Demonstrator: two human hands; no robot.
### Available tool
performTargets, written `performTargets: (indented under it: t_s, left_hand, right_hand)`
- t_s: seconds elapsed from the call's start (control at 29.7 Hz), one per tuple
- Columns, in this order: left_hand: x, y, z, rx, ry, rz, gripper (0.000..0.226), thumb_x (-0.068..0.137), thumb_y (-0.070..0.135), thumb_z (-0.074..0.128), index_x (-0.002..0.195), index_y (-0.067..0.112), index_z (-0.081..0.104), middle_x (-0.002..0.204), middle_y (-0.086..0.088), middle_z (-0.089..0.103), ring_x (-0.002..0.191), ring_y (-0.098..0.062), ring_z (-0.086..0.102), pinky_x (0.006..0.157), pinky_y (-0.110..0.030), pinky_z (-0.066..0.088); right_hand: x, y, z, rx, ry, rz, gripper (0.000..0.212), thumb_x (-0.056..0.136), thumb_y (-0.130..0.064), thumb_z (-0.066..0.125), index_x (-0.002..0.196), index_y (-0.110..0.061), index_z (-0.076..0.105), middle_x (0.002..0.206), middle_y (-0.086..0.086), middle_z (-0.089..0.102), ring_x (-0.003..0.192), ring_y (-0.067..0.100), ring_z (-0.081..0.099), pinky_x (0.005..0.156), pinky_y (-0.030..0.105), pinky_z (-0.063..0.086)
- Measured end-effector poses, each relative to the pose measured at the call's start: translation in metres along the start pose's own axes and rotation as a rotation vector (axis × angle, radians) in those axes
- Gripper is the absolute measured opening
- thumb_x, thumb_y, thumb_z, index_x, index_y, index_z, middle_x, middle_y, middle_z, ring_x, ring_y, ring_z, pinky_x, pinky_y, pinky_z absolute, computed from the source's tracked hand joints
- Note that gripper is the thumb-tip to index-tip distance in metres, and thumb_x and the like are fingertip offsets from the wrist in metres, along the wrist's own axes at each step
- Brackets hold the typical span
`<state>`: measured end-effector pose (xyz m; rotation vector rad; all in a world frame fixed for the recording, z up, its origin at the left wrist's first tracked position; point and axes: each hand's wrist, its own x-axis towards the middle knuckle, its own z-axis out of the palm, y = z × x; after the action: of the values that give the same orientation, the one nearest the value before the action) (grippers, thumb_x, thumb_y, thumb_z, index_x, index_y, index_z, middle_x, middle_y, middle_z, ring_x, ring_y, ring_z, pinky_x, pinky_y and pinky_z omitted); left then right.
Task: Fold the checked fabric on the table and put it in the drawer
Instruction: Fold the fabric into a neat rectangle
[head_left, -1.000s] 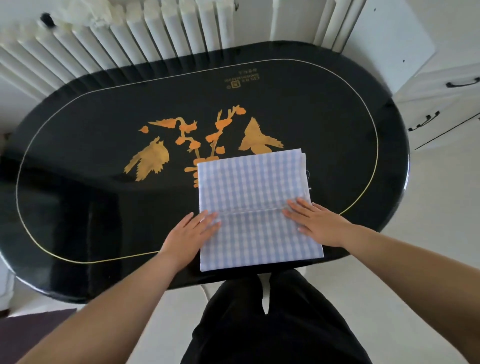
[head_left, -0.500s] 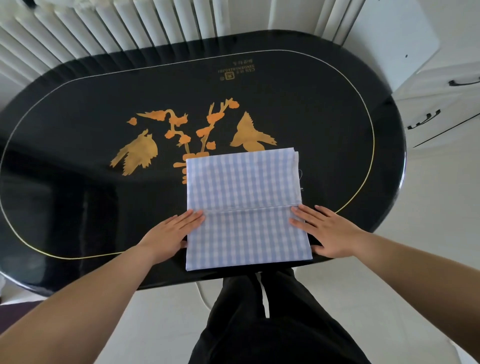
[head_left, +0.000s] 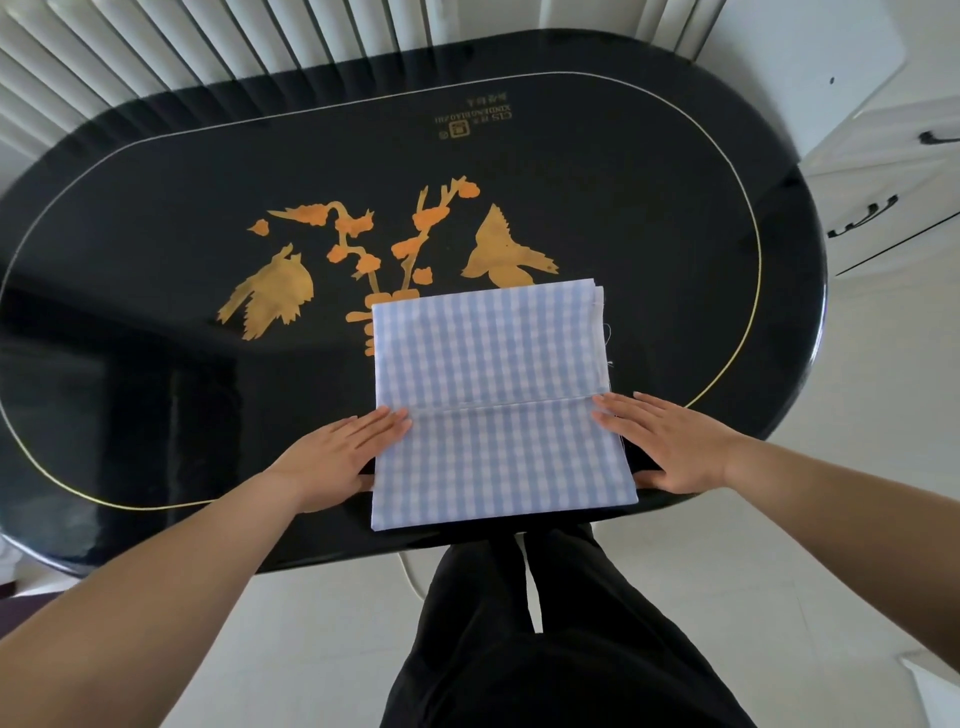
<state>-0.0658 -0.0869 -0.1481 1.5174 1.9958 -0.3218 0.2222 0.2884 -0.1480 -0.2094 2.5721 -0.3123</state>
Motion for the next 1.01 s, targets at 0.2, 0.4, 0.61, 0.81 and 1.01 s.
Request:
performTargets:
  t_s: [0.2,0.4,0.61,0.81,1.01]
  left_hand:
    - [-0.002,-0.008,-0.004,-0.002,-0.005,0.048,0.084,0.095,0.055,0.038,0.132,0.046,-0.037,0.151,0.019,-0.026,0.139,-0.002,-0.023,0.115,-0.025,-0.006]
    - [-0.006,-0.001,0.004,-0.049,0.042,0.017,0.086,0.095,0.055,0.037,0.133,0.042,-0.038,0.152,0.016,-0.027,0.141,-0.004,-0.023,0.115,-0.024,-0.007]
    - [-0.009,0.009,0.005,-0.096,0.027,-0.016,0.103,0.083,0.063,0.049,0.137,0.041,-0.035,0.149,0.019,-0.032,0.139,-0.002,-0.026,0.114,-0.025,-0.009]
    - [-0.030,0.073,0.027,-0.444,0.134,-0.092,0.101,0.071,0.053,0.063,0.148,0.033,0.000,0.153,0.000,0.033,0.132,-0.020,0.043,0.107,-0.035,0.039]
    - [-0.019,0.138,0.031,-0.787,0.512,-0.617,0.019,0.088,0.043,0.057,0.090,0.025,0.052,0.071,0.015,0.056,0.068,-0.019,0.060,0.054,-0.028,0.039]
  right_hand:
    - [-0.003,-0.001,-0.012,0.126,0.038,0.070,0.069,0.094,-0.044,0.047,0.151,-0.025,0.012,0.158,-0.005,0.021,0.140,0.015,0.031,0.108,0.034,0.040]
    - [0.013,-0.029,-0.010,0.367,0.370,0.335,0.030,0.097,-0.026,0.046,0.125,-0.026,0.056,0.118,-0.003,0.063,0.111,0.019,0.056,0.091,0.032,0.047]
    - [0.018,-0.057,0.007,0.571,0.556,0.547,0.028,0.097,-0.022,0.043,0.116,-0.019,0.063,0.112,0.001,0.066,0.104,0.021,0.059,0.088,0.034,0.048]
    - [-0.016,-0.064,0.035,0.649,0.535,0.724,0.023,0.099,-0.021,0.040,0.098,-0.017,0.063,0.085,-0.004,0.062,0.078,0.018,0.059,0.075,0.032,0.054]
    - [-0.041,-0.065,0.043,0.675,0.673,0.778,0.033,0.099,-0.026,0.033,0.067,-0.025,0.037,0.066,-0.008,0.044,0.062,0.019,0.045,0.054,0.027,0.031]
